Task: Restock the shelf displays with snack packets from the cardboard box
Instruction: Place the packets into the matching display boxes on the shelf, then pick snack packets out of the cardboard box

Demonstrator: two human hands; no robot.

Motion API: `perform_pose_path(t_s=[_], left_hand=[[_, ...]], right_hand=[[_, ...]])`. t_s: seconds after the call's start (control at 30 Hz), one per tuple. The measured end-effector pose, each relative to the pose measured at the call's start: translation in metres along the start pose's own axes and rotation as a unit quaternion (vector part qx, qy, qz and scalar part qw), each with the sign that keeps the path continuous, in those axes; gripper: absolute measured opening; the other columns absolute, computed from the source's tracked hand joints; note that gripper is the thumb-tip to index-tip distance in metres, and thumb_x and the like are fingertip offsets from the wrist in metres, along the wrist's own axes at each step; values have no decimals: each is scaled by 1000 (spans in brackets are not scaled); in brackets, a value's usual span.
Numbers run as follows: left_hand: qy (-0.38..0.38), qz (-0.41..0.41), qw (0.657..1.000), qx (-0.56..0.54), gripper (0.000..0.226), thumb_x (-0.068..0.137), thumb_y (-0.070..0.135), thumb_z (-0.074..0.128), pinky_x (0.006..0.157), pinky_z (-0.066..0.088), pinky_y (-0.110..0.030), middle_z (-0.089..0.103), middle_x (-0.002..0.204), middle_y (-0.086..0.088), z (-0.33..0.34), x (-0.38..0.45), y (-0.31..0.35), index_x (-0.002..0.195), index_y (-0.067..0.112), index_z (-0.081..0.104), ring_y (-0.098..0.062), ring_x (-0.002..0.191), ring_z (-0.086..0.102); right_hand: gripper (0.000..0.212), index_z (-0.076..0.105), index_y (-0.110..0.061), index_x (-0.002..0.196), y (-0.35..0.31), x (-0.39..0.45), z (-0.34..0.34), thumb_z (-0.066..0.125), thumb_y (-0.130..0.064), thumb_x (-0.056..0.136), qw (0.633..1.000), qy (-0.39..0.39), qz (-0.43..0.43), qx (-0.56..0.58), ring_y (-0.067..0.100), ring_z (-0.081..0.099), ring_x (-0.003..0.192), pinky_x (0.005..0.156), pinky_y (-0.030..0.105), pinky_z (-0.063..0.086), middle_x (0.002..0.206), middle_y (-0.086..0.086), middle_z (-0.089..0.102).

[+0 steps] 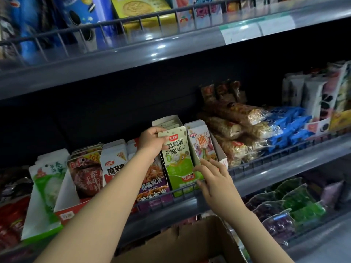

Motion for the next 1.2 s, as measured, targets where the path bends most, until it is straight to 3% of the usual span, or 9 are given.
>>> perform_pose_path(t_s=[0.1, 0.17, 0.33, 0.5, 0.8, 0.87, 1.0, 1.07, 1.2], left_hand=[[11, 65, 995, 75, 18, 87, 3, 64, 52, 49, -11, 62, 104, -4, 3, 2, 0, 94, 18, 60, -9, 64, 59], [28, 83, 992, 92, 16, 87, 5, 65, 45, 44, -9, 61, 93, 0, 4, 4, 0, 97, 17, 61, -8, 61, 57], [64, 87, 989, 103, 16, 86, 8, 67, 62, 50, -20, 61, 111, -2, 7, 9, -5, 96, 20, 63, -15, 78, 64], [79, 112, 978, 155, 24, 85, 7, 67, 70, 41, -16, 56, 123, -1, 7, 7, -6, 106, 18, 67, -14, 101, 56], [54, 142, 979, 135, 34, 87, 13, 65, 91, 35, -17, 50, 131, 0, 1, -7, -8, 119, 22, 61, -12, 119, 50], [55, 157, 979, 119, 33, 89, 15, 63, 91, 34, -17, 48, 132, 3, -2, -21, -10, 120, 24, 60, -10, 121, 47], [59, 178, 979, 78, 37, 91, 13, 60, 78, 36, 5, 36, 144, 3, -7, -54, -13, 128, 20, 56, -4, 113, 46], [51, 176, 981, 63, 40, 91, 14, 60, 85, 35, 2, 31, 150, 3, -10, -67, -17, 130, 20, 54, -9, 120, 48], [50, 164, 984, 48, 34, 92, 18, 59, 73, 34, 9, 44, 141, 6, -17, -94, -27, 125, 23, 56, -6, 112, 53]], right_hand=[[31, 52, -29, 125, 0, 1, 0, 51, -25, 94, 1000, 6, 1, -2, 19, 21, 139, 112, 40, 24, 147, -8, 38], [30, 53, -29, 124, -1, 1, 0, 53, -25, 94, 1000, 11, 1, -1, 20, 23, 139, 111, 41, 26, 146, -8, 40], [32, 50, -31, 126, -1, 0, -1, 51, -27, 94, 1000, 1, 2, -6, 17, 18, 140, 113, 38, 21, 149, -10, 35], [35, 46, -33, 130, -2, -1, -3, 48, -29, 95, 1000, -9, 2, -8, 13, 11, 141, 115, 34, 16, 151, -13, 28], [43, 42, -33, 136, -2, -1, -5, 50, -30, 95, 1000, -17, 5, 0, 15, 12, 142, 115, 36, 15, 152, -10, 28], [48, 37, -35, 141, -3, -2, -6, 50, -32, 95, 1000, -24, 7, 4, 15, 10, 142, 115, 37, 16, 153, -10, 26], [56, 26, -38, 146, -6, -5, -8, 50, -36, 95, 999, -46, 8, 11, 13, 1, 144, 116, 36, 9, 156, -9, 18], [58, 25, -38, 146, -10, -8, -9, 51, -36, 94, 998, -49, 6, 25, 11, -1, 143, 116, 36, 7, 157, -10, 15], [55, 35, -32, 143, -21, -20, -8, 56, -32, 92, 998, -25, -25, 59, 13, 8, 141, 115, 35, 14, 154, -8, 24]])
Point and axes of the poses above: each hand's wrist, its own x-axis towards the middle knuckle, its own z-axis out of the palm, y = z × x, the point moved 3 cm from there along x, towards the middle knuckle
